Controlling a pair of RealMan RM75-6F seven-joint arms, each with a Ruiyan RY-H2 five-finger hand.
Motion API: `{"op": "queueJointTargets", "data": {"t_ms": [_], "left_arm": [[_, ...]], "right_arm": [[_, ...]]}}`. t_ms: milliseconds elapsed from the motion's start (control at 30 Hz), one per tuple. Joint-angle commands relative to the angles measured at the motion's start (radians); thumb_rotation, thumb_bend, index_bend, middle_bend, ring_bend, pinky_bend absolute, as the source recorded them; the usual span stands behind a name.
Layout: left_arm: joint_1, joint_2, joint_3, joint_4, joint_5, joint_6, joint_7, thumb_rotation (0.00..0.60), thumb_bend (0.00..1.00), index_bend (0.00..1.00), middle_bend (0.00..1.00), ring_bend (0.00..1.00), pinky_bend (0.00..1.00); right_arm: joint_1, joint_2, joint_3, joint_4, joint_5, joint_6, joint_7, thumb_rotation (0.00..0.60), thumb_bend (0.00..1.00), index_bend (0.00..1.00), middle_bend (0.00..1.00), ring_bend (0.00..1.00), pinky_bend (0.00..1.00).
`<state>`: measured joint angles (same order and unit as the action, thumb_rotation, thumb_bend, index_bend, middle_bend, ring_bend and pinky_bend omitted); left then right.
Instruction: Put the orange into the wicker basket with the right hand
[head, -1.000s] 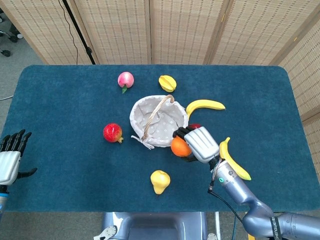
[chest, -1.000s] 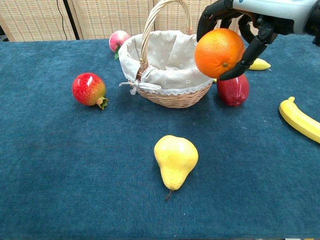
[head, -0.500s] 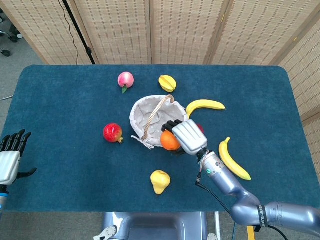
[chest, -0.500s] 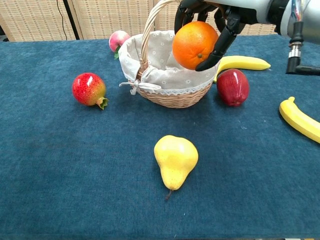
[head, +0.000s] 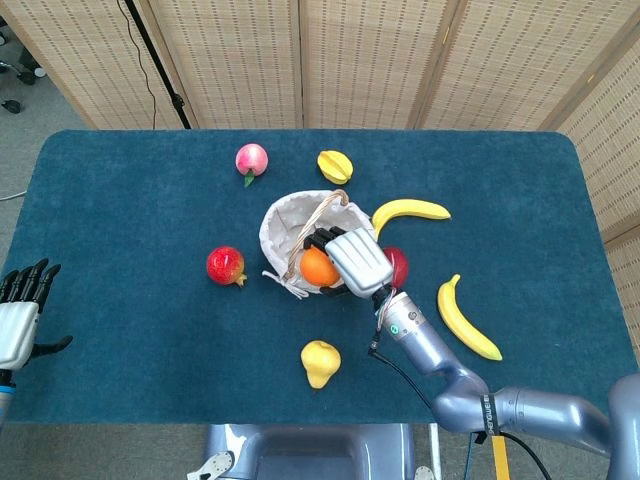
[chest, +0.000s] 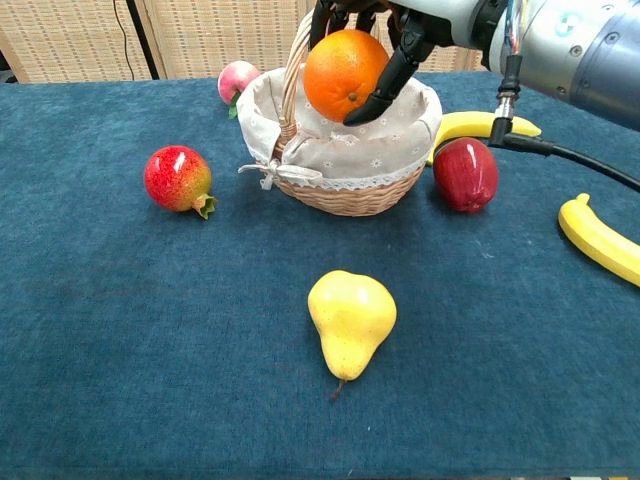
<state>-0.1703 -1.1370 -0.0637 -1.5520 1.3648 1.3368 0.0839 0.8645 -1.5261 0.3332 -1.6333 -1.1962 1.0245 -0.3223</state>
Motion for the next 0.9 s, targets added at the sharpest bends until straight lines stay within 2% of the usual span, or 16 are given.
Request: {"op": "queueJointTargets", "data": {"t_ms": [33, 133, 233, 367, 467, 700, 900], "left_arm": [[0.000, 0.001, 0.000, 0.000, 0.000, -0.002, -0.002, 0.600, 0.06, 0.00, 0.00, 0.00, 0.00], [-0.001, 0.000, 0.001, 0.001, 0.000, -0.003, -0.003, 0.600, 0.06, 0.00, 0.00, 0.00, 0.00], [-0.001, 0.002, 0.000, 0.000, -0.001, -0.003, -0.006, 0.600, 0.06, 0.00, 0.00, 0.00, 0.00], [-0.001, 0.003, 0.003, -0.004, 0.003, -0.005, -0.009, 0.600, 0.06, 0.00, 0.00, 0.00, 0.00], [-0.001, 0.003, 0.005, -0.005, 0.005, -0.004, -0.009, 0.600, 0.06, 0.00, 0.00, 0.00, 0.00], [-0.003, 0.006, 0.005, -0.007, 0.006, -0.008, -0.011, 0.600, 0.06, 0.00, 0.00, 0.00, 0.00], [-0.001, 0.003, 0.006, -0.008, 0.007, -0.005, -0.008, 0.600, 0.06, 0.00, 0.00, 0.00, 0.00]], "right_arm": [[0.008, -0.028, -0.002, 0.041, -0.030, 0.018, 0.039, 0.600, 0.31, 0.70, 0.61, 0.64, 0.68], [0.014, -0.029, -0.004, 0.050, -0.029, 0.008, 0.051, 0.600, 0.31, 0.64, 0.56, 0.60, 0.65], [0.020, -0.018, -0.010, 0.041, -0.016, -0.018, 0.055, 0.600, 0.29, 0.54, 0.44, 0.49, 0.56], [0.026, 0.006, -0.019, 0.022, 0.015, -0.047, 0.033, 0.600, 0.12, 0.35, 0.23, 0.28, 0.36], [0.029, 0.018, -0.019, 0.006, 0.040, -0.051, 0.008, 0.600, 0.06, 0.23, 0.13, 0.18, 0.28], [0.030, 0.034, -0.022, -0.016, 0.058, -0.044, -0.011, 0.600, 0.00, 0.20, 0.08, 0.12, 0.20], [0.027, 0.062, -0.027, -0.040, 0.076, -0.042, -0.030, 0.600, 0.00, 0.20, 0.08, 0.11, 0.19]]}}
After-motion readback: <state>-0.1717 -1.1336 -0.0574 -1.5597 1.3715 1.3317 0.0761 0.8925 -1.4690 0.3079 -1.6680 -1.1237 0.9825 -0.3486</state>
